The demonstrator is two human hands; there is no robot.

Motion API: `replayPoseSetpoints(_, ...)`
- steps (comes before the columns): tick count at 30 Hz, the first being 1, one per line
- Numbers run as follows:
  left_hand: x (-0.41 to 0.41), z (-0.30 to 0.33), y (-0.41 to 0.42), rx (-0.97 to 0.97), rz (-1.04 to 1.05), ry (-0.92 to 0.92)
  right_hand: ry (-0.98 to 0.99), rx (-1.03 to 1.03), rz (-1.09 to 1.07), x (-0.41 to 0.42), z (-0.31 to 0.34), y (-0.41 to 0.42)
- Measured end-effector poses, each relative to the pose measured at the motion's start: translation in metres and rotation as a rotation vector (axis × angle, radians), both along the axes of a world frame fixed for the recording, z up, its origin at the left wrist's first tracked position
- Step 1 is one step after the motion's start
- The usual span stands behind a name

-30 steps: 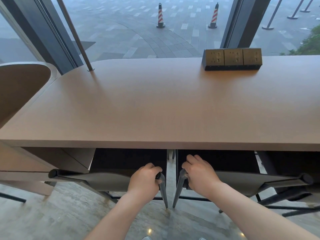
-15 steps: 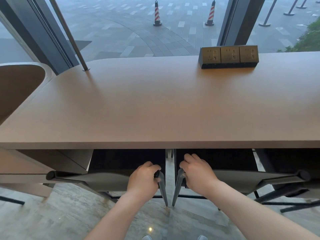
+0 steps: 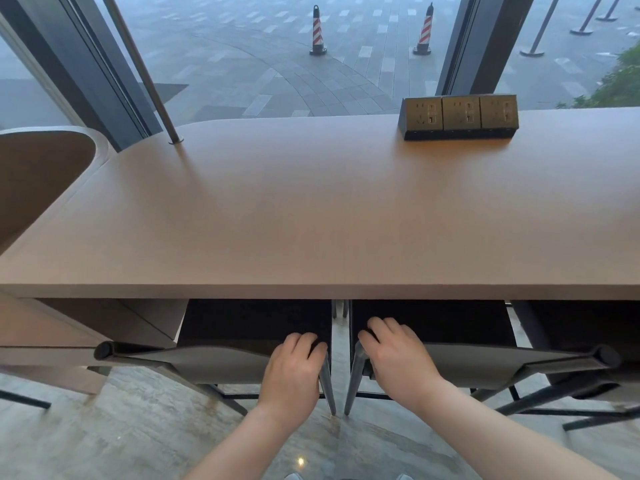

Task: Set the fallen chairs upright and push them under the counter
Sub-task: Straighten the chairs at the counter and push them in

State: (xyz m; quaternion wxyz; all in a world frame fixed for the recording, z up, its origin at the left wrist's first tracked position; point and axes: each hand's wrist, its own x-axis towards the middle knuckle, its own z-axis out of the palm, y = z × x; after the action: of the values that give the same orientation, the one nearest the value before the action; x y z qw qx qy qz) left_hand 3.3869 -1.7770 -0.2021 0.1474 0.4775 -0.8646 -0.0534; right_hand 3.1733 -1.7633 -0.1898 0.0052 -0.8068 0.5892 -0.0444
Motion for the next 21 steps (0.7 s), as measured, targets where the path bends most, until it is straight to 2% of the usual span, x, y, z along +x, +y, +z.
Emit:
replayPoseSetpoints(10,-0.009,0.007,-0.001,0.016,0.065,-0.012,0.053,-0.033,-0.048,0.009,0.000,0.001)
replayPoseSetpoints(17,0.000,0.009,-0.003,0.018,0.015,0.127,0.060,-0.036,-0.086,0.016,0.016,0.007)
replayPoseSetpoints(21,-0.003,0.019,-0.005,0.034,-0.032,0.224,-0.053,-0.065,-0.142,0.022,0.028,0.019)
